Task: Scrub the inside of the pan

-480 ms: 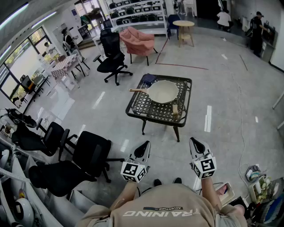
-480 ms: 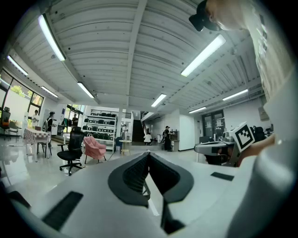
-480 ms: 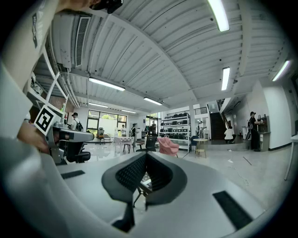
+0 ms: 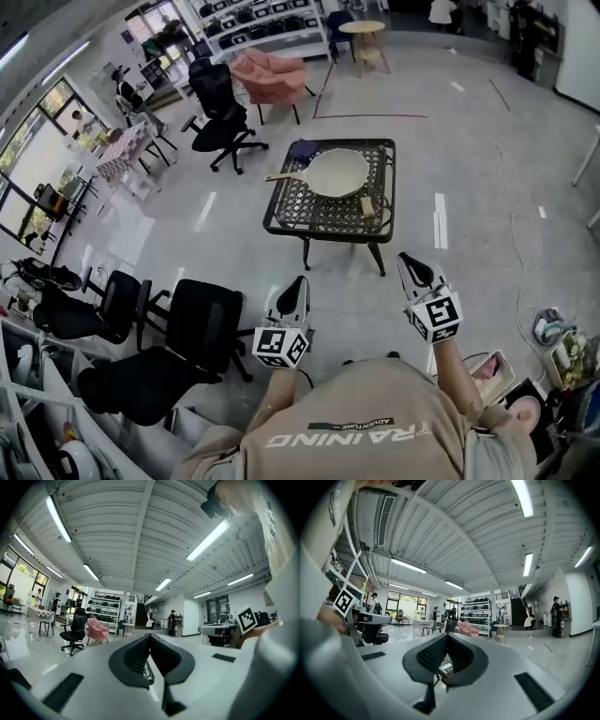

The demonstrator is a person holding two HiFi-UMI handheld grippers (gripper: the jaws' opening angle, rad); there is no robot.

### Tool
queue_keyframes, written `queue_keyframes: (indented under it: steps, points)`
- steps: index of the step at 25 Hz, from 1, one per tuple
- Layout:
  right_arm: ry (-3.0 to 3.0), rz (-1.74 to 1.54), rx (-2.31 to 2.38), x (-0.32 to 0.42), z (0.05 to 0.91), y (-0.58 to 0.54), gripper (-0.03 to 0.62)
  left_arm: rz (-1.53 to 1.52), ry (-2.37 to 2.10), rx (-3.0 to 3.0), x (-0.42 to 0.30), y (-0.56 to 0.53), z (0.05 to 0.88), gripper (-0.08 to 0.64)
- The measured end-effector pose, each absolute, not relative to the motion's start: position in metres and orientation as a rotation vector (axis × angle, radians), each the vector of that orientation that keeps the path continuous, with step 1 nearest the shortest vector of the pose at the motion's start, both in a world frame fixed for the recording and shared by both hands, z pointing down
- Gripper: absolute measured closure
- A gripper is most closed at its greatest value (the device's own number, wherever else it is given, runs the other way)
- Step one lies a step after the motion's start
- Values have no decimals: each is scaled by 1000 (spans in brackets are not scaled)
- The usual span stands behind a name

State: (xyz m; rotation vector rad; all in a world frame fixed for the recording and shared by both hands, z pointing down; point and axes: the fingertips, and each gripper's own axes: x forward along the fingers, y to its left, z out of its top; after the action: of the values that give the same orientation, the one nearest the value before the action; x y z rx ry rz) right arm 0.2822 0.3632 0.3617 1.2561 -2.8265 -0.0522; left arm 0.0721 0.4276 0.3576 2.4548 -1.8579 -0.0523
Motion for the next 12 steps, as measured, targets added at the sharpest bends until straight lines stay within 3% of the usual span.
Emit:
queue_keyframes:
  steps: [12]
  points:
    - [-2776, -36, 1200, 242, 380, 368, 575, -75, -1810, 2414, 44, 433, 381, 541]
